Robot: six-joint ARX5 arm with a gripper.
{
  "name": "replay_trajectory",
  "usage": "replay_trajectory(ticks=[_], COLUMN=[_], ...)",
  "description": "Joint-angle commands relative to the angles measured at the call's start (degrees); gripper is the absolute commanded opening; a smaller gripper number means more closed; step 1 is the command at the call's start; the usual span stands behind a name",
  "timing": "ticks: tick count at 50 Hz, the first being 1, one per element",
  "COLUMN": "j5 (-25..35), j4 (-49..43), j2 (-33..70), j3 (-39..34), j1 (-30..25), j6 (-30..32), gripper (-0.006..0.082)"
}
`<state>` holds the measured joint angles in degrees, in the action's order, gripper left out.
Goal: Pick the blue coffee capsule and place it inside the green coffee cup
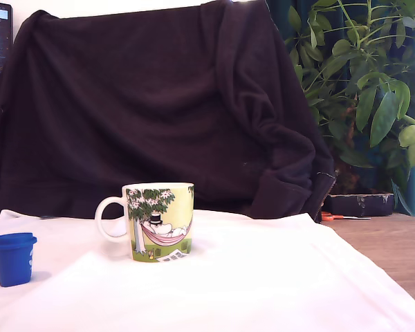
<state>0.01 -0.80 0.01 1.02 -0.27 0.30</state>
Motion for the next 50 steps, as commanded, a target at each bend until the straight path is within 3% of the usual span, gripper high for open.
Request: replay_trajectory(ticks=[1, 23, 35, 42, 50], j5=[9.51, 10.86, 22.32, 24.44, 25.46], j4=[-3.63, -0.31, 1.4, -8.57, -21.42], j2=[-0.74, -0.74, -0.09, 1.99, 7.91], j3=[-1.03, -0.92, 1.75, 8.31, 17.62], j1=[-1.25, -1.27, -1.36, -1.51, -1.55], j6=[-8.17, -12.7, -21.59, -22.29, -17.92], gripper=[-0.0019, -0.0019, -0.0019, -0.0019, -0.0019])
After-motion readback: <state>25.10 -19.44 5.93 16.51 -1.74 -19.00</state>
